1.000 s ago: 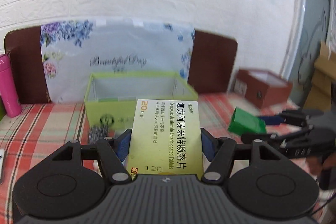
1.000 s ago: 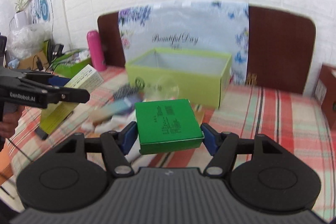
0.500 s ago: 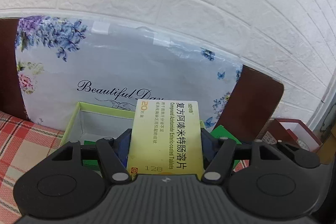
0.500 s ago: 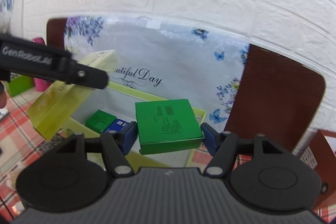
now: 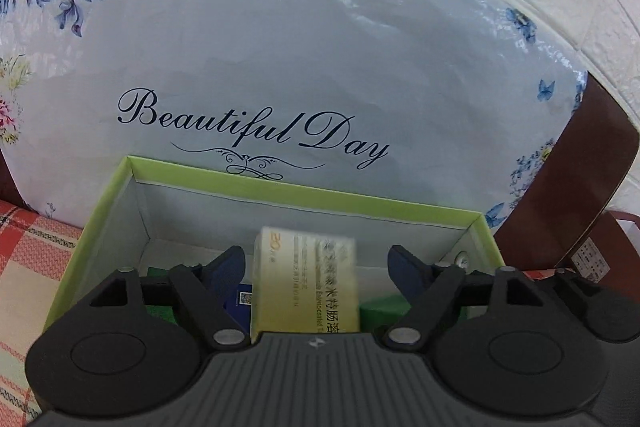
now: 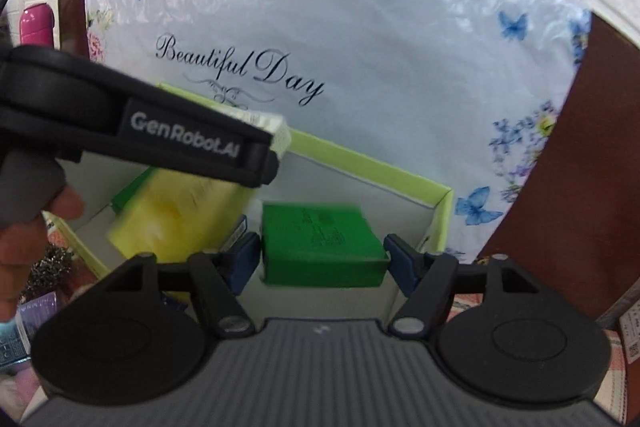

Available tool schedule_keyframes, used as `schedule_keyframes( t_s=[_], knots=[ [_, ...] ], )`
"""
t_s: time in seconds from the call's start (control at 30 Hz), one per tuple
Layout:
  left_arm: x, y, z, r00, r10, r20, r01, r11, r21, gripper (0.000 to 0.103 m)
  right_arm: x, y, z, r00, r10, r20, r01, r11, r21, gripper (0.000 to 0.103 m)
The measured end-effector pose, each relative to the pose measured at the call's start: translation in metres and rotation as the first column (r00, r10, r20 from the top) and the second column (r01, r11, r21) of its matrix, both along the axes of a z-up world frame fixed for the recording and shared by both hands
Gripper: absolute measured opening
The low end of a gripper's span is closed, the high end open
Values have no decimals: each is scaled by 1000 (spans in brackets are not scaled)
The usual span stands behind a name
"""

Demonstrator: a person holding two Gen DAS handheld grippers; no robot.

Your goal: Organize objects

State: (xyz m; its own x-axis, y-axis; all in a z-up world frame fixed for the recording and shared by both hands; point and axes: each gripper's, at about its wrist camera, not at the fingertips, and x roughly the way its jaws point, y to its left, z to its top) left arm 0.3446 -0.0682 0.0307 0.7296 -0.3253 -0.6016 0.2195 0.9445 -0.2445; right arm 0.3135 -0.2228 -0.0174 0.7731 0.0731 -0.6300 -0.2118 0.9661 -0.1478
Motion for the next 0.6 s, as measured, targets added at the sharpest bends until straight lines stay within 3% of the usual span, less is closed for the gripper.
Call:
schedule_keyframes(
  t_s=[0.2, 0.3, 0.4, 0.6],
  knots=[
    [-13, 13, 13, 1000, -15, 24, 15, 1000, -6, 82, -10, -8, 3, 999, 1, 33, -2, 1000, 18, 92],
    [-33, 18, 33, 998, -19, 65, 19, 1000, -4, 82, -29, -8, 15, 994, -13, 111, 16, 1000, -26, 100],
    [-57, 20, 52, 995, -21, 95, 21, 1000, 7, 82, -55, -12, 28, 985, -17, 170, 22, 999, -30, 102],
    [-116, 22, 73, 992, -5, 127, 3, 1000, 13, 82, -117, -26, 57, 974, -55, 220, 45, 998, 52, 103]
  ],
)
